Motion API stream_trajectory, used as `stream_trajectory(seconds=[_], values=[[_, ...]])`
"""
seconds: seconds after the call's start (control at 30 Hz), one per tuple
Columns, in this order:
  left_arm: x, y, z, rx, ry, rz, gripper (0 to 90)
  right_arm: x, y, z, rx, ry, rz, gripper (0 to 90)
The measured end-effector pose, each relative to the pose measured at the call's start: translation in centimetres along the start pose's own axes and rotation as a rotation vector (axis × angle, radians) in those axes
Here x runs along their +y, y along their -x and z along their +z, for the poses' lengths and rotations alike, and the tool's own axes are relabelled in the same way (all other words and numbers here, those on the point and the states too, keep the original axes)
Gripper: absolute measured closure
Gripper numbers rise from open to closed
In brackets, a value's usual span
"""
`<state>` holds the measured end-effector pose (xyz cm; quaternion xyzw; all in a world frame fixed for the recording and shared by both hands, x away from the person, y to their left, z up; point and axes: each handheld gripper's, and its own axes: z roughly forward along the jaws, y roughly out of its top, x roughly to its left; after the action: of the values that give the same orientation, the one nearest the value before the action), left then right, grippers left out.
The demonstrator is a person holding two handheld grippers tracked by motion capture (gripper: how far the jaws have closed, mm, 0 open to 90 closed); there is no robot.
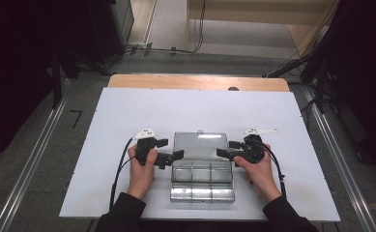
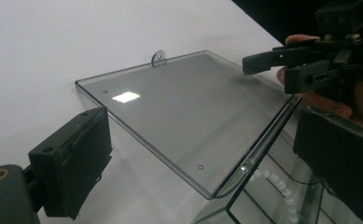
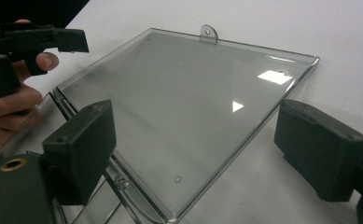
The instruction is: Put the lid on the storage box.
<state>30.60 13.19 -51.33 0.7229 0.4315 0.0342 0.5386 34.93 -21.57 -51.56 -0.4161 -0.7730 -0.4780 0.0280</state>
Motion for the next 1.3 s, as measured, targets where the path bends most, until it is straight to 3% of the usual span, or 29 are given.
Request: stream_trajectory(seconds=[0.23, 0.33, 0.47, 0.83, 0.97, 1.17, 1.3], values=[[-0.3, -0.3, 0.4, -0.001, -0.002, -0.061, 12.3, -0.1, -0.4, 0.1, -0.019, -0.003, 0.005, 14.0], [-0.5, -0.3, 0.8, 0.023, -0.028, -0.071, 15.7, -0.3, -0.4, 0.1, -0.025, -0.006, 0.015, 15.5], [-0.5, -0.1, 1.0, 0.016, -0.042, -0.089, 16.3, -0.4, -0.4, 0.0, -0.023, -0.004, 0.051, 17.0], [-0.5, -0.5, 1.3, 0.029, -0.069, -0.155, 19.8, -0.6, -0.4, -0.2, -0.040, -0.006, 0.070, 23.3], [-0.5, -0.4, 1.5, 0.029, -0.082, -0.154, 23.4, -0.8, -0.1, 0.1, -0.038, -0.025, 0.090, 29.5], [-0.5, -0.2, 1.7, 0.042, -0.093, -0.151, 31.3, -0.9, -0.1, 0.3, -0.016, -0.029, 0.103, 30.0], [-0.5, -0.4, 1.7, 0.019, -0.093, -0.155, 35.2, -0.9, -0.1, 0.2, -0.006, -0.031, 0.108, 33.1]])
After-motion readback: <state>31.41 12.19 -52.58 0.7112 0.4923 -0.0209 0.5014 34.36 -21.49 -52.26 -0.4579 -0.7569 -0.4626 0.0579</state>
